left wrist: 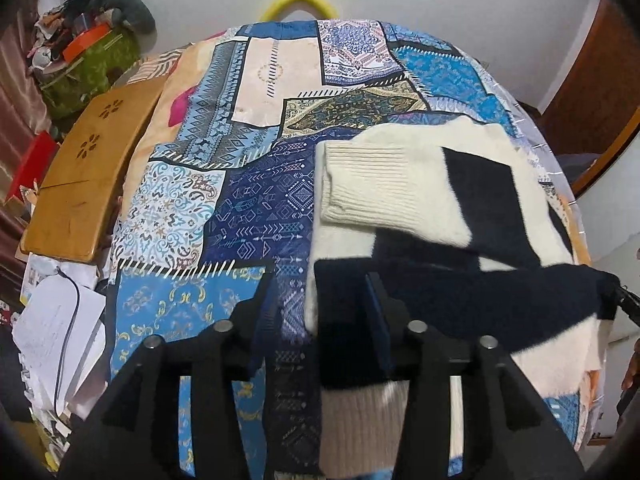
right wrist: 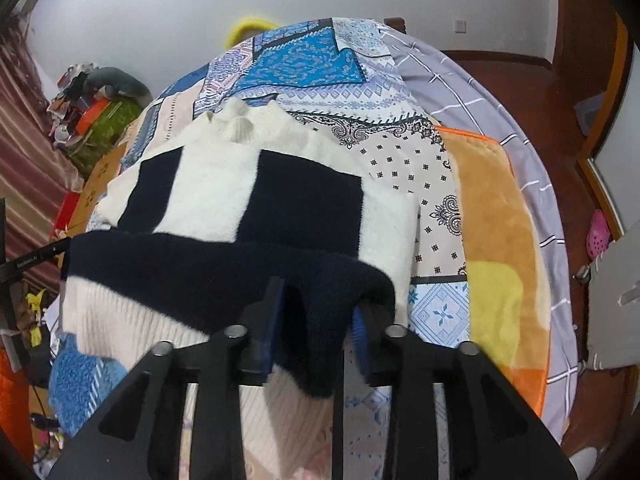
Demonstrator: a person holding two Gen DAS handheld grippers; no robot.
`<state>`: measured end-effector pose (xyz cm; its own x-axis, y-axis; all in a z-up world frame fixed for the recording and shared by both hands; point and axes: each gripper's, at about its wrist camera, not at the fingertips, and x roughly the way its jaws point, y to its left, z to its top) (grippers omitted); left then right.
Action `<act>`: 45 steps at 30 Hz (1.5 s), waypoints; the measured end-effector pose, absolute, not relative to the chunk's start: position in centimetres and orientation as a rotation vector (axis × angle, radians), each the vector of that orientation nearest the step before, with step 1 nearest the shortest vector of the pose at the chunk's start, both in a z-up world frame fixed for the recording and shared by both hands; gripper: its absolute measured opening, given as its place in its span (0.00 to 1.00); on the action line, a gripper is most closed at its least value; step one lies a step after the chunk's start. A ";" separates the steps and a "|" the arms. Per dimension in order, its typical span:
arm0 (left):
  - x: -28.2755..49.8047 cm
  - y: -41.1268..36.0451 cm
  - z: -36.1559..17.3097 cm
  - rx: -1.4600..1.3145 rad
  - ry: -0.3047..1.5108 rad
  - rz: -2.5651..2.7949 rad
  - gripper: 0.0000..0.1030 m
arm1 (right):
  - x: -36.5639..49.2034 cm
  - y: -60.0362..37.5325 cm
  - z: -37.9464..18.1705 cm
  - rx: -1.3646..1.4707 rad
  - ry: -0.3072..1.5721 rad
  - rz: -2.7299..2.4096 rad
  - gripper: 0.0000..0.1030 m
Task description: Fold small clothes
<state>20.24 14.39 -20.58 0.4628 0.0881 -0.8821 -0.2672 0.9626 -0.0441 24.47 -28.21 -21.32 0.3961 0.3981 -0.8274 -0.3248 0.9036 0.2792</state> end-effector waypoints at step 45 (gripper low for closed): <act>13.6 9.5 -21.8 -0.178 1.066 0.054 0.03 | 19.0 -27.3 -23.5 0.130 1.108 0.595 0.09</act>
